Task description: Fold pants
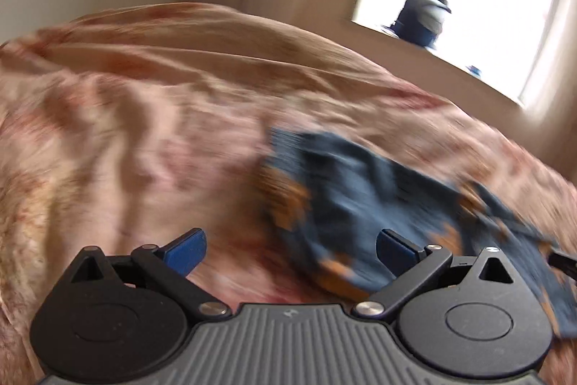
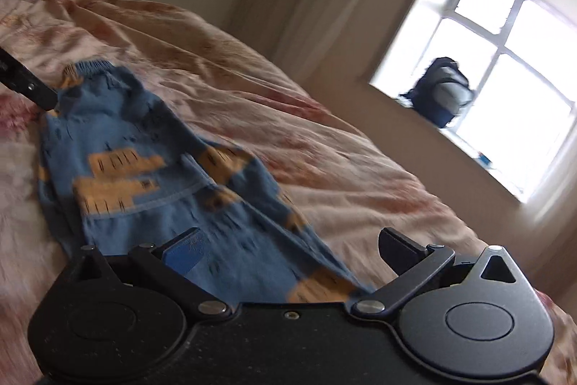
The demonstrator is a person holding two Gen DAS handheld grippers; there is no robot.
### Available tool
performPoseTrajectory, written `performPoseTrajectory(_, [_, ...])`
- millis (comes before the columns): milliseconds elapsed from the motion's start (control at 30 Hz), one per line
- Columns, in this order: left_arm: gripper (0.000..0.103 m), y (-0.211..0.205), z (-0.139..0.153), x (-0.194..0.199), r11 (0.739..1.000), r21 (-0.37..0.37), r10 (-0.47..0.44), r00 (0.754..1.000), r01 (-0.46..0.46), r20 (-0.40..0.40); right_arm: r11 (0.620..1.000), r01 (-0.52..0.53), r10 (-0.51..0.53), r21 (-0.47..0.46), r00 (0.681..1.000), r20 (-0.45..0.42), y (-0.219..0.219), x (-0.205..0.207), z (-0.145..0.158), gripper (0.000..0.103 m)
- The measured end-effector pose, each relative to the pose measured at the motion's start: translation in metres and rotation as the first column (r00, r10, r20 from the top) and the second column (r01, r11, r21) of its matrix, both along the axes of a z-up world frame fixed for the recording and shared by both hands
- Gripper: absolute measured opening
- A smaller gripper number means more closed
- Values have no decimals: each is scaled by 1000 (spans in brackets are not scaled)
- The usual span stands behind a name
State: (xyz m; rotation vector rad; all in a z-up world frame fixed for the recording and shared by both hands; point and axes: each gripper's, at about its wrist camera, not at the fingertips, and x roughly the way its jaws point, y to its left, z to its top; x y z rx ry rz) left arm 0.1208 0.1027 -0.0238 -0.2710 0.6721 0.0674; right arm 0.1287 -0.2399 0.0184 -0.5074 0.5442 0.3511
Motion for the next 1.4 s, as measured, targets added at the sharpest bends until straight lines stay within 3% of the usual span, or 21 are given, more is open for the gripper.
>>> performPoseTrajectory(200, [97, 32, -6, 17, 991, -130, 37, 999, -34, 16, 991, -135, 125, -22, 958, -259, 57, 71, 33, 102])
performPoseTrajectory(300, [98, 35, -8, 18, 989, -144, 22, 999, -19, 23, 974, -228, 221, 11, 928, -300, 94, 101, 38, 93])
performPoseTrajectory(433, [102, 35, -11, 16, 991, -131, 15, 1000, -11, 27, 957, -215, 277, 197, 879, -389, 129, 147, 25, 73])
performPoseTrajectory(533, [103, 35, -14, 19, 991, -131, 9, 1000, -6, 21, 934, -213, 327, 285, 830, -451, 153, 169, 12, 71])
performPoseTrajectory(700, [103, 34, -18, 21, 994, -111, -3, 999, 6, 33, 915, -278, 391, 293, 790, -472, 188, 175, -4, 71])
performPoseTrajectory(733, [103, 33, -19, 22, 994, -107, -6, 999, 9, 33, 912, -281, 398, 298, 782, -480, 192, 177, -6, 65])
performPoseTrajectory(767, [103, 33, -19, 22, 994, -105, -8, 999, 12, 34, 912, -288, 401, 293, 777, -485, 196, 177, -9, 59])
performPoseTrajectory(833, [103, 34, -20, 23, 994, -108, -10, 999, 13, 36, 916, -302, 397, 264, 782, -480, 203, 177, -14, 26])
performPoseTrajectory(900, [103, 35, -21, 24, 993, -116, -9, 999, 14, 39, 914, -313, 401, 257, 791, -463, 203, 177, -16, 5])
performPoseTrajectory(1067, [103, 42, -22, 23, 983, -182, -8, 998, 20, 65, 921, -263, 375, 288, 803, -463, 194, 184, -24, 1])
performPoseTrajectory(1200, [103, 54, -26, 24, 951, -299, -39, 988, 83, 150, 922, -241, 365, 303, 805, -468, 190, 185, -32, 3])
performPoseTrajectory(1400, [102, 62, -34, 30, 916, -384, -63, 986, 118, 151, 928, -224, 348, 298, 809, -474, 190, 189, -44, 3])
